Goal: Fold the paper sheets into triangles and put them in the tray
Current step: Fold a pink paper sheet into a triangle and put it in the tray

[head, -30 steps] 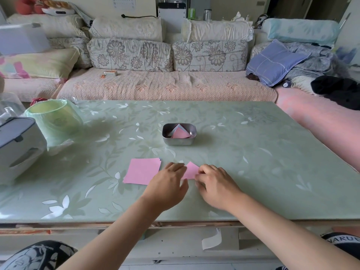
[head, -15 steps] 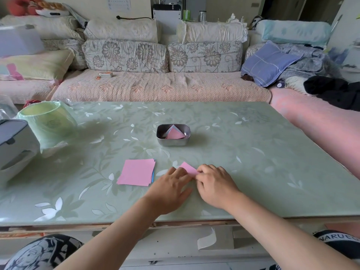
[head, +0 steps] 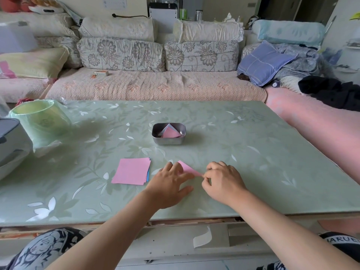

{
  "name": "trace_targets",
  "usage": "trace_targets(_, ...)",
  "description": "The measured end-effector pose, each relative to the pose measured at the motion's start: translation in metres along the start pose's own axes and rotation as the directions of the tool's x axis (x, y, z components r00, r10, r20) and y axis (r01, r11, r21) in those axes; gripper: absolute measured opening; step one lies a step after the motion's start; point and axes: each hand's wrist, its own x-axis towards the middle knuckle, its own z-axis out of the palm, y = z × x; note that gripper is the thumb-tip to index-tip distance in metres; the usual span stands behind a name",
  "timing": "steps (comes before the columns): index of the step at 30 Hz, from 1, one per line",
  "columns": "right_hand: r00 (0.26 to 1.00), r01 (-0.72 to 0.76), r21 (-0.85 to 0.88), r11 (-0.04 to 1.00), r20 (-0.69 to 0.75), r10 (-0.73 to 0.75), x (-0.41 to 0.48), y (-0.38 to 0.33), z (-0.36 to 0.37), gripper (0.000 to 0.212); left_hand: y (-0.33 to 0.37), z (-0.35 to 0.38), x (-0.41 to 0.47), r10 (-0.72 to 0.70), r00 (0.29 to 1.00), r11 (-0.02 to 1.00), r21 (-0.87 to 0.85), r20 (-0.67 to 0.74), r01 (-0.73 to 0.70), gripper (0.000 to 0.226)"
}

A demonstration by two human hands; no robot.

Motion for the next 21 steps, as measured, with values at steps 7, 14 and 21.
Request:
trace_targets(7, 1.000, 0.001, 0.039, 0.999, -0.021, -0.001, 0.006, 0.003, 0.000, 0.026, -0.015, -0.003, 0.009, -0.034, 0.999, 0.965, -0.259, -0.003, 0.033, 0.043)
trace_targets(14, 0.995, 0.101, 0.119, 0.988, 0.011, -0.103, 0.025, -0.002, 0.001, 0.037, -0.032, -0.003, 0.021, -0.003, 0.993, 0.959, -0.283, -0.114, -0.029, 0.038)
trace_targets(21, 0.963, 0.269, 0.160, 0.950, -0.052, -0.264, 0.041, -0.010, 0.002, 0.020, -0.038, -0.010, 0.027, 0.131, 0.969, 0.963, -0.207, -0.207, -0.174, 0.022)
